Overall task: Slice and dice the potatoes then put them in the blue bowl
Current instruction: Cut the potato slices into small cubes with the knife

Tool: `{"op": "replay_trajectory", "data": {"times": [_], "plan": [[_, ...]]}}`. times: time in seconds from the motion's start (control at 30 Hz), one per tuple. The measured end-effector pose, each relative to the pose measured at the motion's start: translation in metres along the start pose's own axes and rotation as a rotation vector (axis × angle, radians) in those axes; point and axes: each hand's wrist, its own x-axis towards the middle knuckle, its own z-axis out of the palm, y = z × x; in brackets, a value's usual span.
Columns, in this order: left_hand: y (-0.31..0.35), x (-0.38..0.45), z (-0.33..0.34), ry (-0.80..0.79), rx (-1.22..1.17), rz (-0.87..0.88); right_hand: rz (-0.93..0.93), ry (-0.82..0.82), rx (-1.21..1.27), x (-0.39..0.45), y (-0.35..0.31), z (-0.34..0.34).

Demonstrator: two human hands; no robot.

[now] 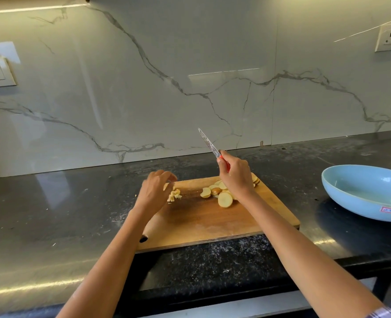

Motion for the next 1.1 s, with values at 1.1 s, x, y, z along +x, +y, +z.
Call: {"op": "replay_trajectory", "data": {"times": [1.1], "plan": [[0.042, -0.039, -0.016, -0.25, -0.312, 0.018, 0.072, -0.054, 0.035, -0.032, -0.027, -0.027]]}}
